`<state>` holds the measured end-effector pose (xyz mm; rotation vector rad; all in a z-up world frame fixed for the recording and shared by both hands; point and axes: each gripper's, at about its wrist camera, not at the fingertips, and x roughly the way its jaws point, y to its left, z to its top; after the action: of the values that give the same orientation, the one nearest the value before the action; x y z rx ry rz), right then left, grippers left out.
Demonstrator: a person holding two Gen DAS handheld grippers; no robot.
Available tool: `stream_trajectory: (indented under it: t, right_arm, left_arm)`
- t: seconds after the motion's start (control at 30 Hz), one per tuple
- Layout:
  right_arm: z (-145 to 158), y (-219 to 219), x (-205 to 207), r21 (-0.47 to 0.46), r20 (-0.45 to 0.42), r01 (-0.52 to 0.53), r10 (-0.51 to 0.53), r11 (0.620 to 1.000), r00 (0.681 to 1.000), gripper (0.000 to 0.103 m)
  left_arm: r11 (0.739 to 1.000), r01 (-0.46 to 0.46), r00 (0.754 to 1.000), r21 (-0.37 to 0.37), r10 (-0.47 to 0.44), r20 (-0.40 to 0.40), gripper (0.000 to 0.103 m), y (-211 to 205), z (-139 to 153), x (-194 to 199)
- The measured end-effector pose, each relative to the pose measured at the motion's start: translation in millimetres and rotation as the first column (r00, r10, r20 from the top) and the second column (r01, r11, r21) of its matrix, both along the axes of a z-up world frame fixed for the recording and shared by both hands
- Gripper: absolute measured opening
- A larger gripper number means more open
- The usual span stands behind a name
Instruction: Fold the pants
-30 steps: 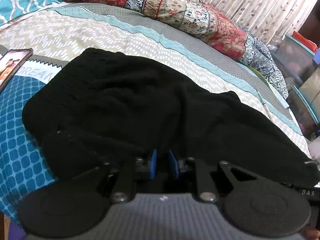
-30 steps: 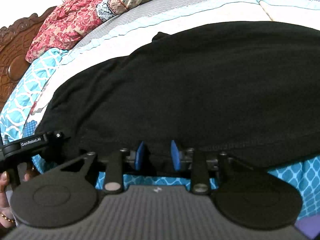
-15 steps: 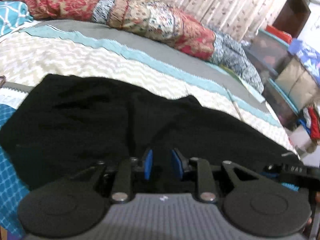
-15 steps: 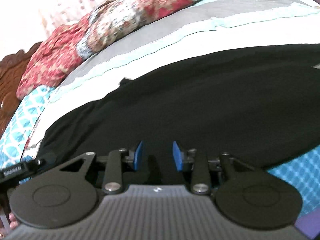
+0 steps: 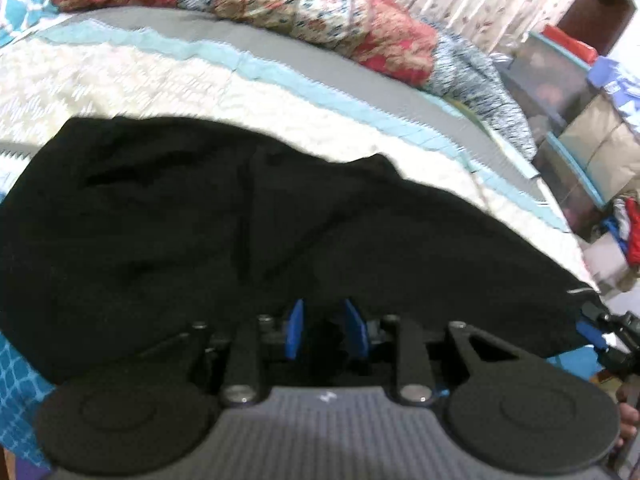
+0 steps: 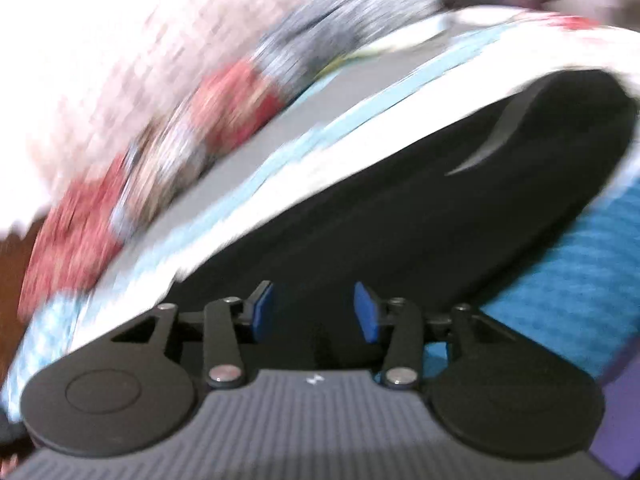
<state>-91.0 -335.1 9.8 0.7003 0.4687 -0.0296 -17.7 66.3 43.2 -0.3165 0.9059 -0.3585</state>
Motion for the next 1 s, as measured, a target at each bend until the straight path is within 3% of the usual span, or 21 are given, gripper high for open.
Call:
stream_trajectory:
  t: [0.07,0.2,0.33,0.67,0.9,0.97,1.0]
  right_arm:
    - [-6,-38,-17,0.059,0.014,0.125,-0.126,0.99,0.992,0.048]
    - [-23,-107,-45,0.159,0.034,0.327,-0.336,0.932,0.941,0.049]
    - [-39,-149,-51,0.202,0.038,0.431,-0.447,0.879,0.894,0.049]
    - [-55,-183,-21,0.139,0.062,0.408,-0.419,0.903,0.906,0.051]
    - [-59,-194,-14,0.141,0.075,0.377,-0.389,0.915,0.918,0.054]
    - [-58,-194,-12,0.122,0.071,0.369,-0.379,0.921,0.923,0.043]
    - [-56,-192,-10,0.105,0.066,0.358,-0.365,0.928,0.928,0.025]
  left_arm:
    - [1.0,0.02,1.0,0.0,-0.02,0.015,0.03,-9,7,0]
    - [0.998,0.065,0.998,0.001,-0.065,-0.006,0.031,-33,8,3]
    - [0.994,0.106,0.994,0.001,-0.106,-0.038,0.031,-53,5,4]
    - [0.984,0.179,0.981,-0.009,-0.179,-0.077,0.031,-106,7,17]
    - [0.978,0.204,0.967,0.039,-0.195,-0.166,0.031,-137,-13,28]
    - [0.977,0.206,0.964,0.057,-0.192,-0.186,0.031,-140,-19,30]
    - [0.977,0.206,0.963,0.059,-0.191,-0.191,0.031,-141,-21,30]
